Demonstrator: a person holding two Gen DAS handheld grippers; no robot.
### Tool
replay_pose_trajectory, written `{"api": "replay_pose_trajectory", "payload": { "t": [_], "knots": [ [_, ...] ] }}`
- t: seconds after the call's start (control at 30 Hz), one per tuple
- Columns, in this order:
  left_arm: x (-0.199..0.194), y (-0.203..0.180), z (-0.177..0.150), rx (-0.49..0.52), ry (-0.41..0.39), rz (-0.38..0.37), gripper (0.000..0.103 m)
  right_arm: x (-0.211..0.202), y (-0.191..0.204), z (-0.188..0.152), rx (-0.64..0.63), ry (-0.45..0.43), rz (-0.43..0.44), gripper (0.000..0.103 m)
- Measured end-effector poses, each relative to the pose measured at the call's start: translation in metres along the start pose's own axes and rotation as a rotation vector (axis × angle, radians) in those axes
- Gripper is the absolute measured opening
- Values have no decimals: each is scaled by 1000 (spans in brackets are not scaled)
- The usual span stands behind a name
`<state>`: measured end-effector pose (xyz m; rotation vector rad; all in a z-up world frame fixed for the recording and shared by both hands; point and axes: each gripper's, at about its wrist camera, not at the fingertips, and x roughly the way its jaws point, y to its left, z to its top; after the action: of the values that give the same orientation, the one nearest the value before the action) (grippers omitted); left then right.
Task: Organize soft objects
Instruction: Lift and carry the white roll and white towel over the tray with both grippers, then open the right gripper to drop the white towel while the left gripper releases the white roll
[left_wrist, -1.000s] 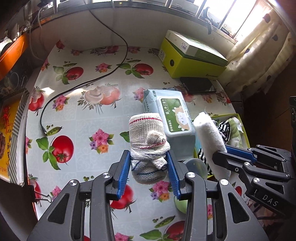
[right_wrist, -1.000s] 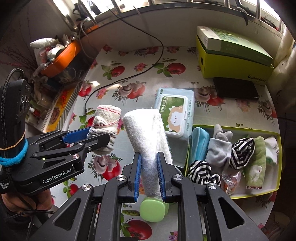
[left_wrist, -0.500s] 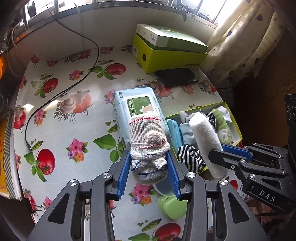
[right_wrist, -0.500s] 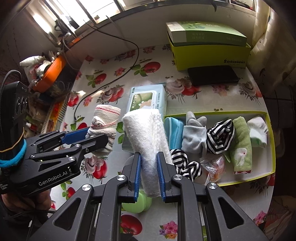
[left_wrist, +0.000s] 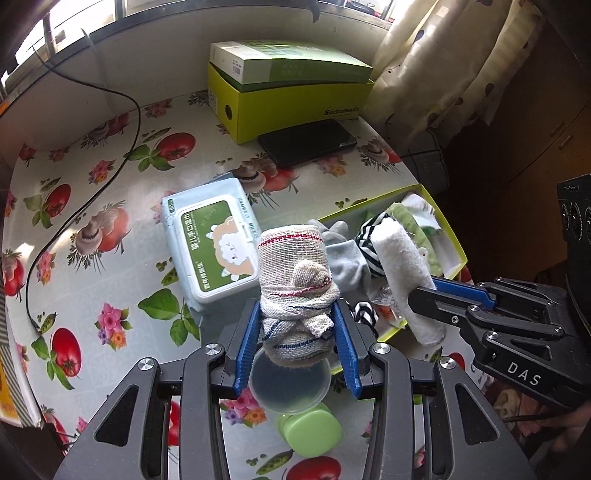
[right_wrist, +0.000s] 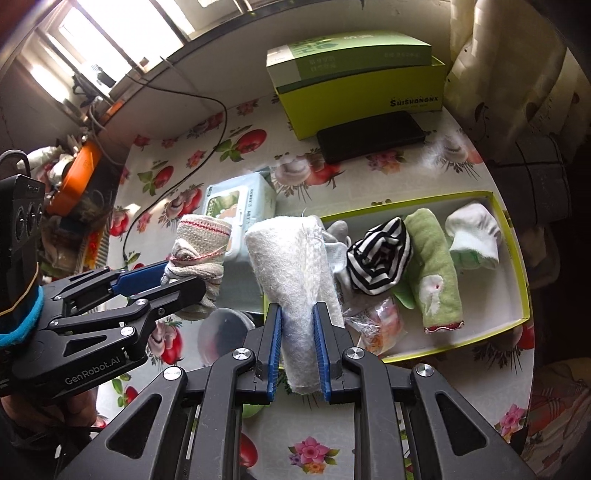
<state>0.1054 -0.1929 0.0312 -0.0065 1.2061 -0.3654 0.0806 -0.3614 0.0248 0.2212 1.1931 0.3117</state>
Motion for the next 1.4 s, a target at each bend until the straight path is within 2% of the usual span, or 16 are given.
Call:
{"api": "replay_pose_trajectory", "payload": {
  "t": [0.33,0.6,0.93,1.17,1.23,1.37,1.4],
  "knots": [
    [21,-32,15,56,35,-34,41,-4,-44,-4,91,-15,-34,16],
    [36,-47,23,57,59,-64,41,-7,-79,-1,157,-33,-64,16],
    [49,-61,29,55,81,-98,41,-4,-116,12,167,-39,-120,16],
    [63,-74,35,68,98,-116,41,17,-139,18,175,-3,-140,17],
    [68,-75,36,64,107,-123,41,24,-142,17,179,14,-124,18],
    [79,-78,36,61,128,-126,41,32,-145,15,182,34,-121,32],
    [82,-78,36,60,132,-128,41,31,-146,14,185,31,-116,33]
  ]
}}
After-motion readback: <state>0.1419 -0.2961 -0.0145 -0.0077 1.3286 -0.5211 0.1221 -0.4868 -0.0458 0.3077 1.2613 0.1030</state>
